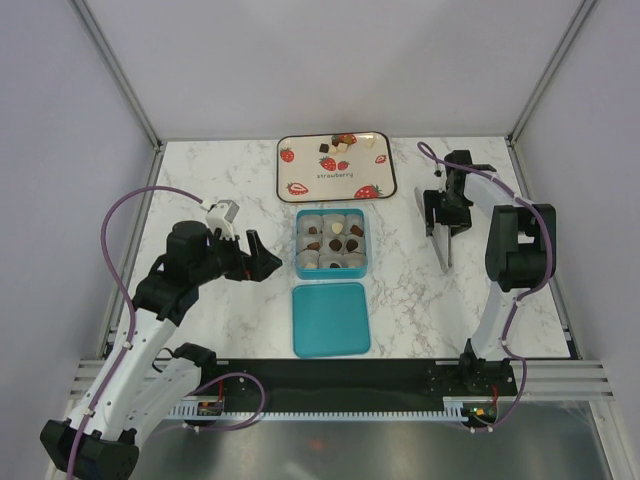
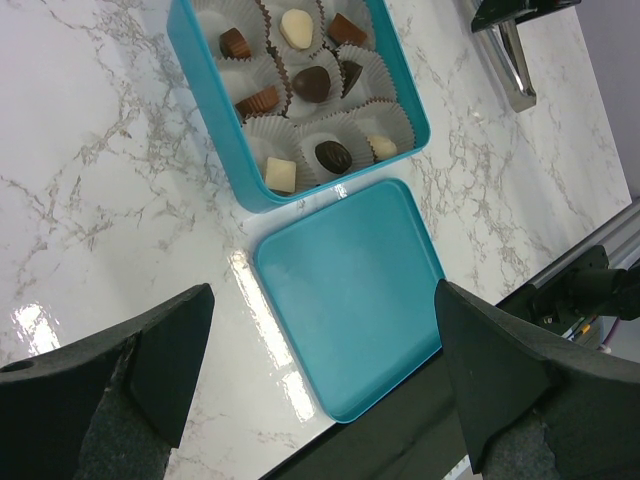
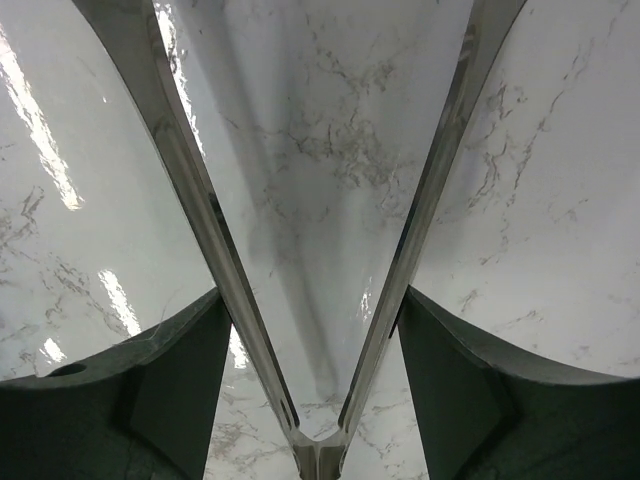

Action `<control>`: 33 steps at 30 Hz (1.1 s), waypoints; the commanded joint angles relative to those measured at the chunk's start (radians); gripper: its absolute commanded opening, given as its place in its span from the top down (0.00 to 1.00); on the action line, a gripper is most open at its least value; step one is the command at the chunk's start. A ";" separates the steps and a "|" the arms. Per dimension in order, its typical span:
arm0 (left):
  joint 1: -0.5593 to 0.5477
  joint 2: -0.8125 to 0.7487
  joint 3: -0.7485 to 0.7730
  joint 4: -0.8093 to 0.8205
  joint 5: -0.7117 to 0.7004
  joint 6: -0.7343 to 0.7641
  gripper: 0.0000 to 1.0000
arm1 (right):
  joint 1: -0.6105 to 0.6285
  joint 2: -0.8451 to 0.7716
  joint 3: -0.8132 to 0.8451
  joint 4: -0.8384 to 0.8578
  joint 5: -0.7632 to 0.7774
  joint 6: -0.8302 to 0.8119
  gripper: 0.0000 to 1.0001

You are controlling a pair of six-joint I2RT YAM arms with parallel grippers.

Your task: Pack the chocolate

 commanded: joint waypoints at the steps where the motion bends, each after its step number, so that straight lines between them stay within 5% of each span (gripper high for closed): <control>1: -0.003 0.002 -0.004 0.015 0.032 0.024 0.00 | -0.006 -0.008 -0.001 0.026 0.025 -0.008 0.26; 3: -0.003 0.004 -0.004 0.016 0.032 0.024 0.00 | -0.008 -0.010 0.000 0.024 0.025 -0.006 0.24; 7: -0.004 0.004 -0.003 0.016 0.031 0.024 0.00 | -0.006 -0.031 0.006 0.011 0.024 -0.002 0.02; 22: -0.006 0.048 -0.007 0.013 0.022 0.021 0.00 | 0.023 -0.229 0.158 -0.102 0.084 0.183 0.03; 33: -0.070 0.267 0.062 -0.061 -0.049 -0.072 0.08 | 0.294 -0.510 -0.111 0.199 -0.016 0.310 0.05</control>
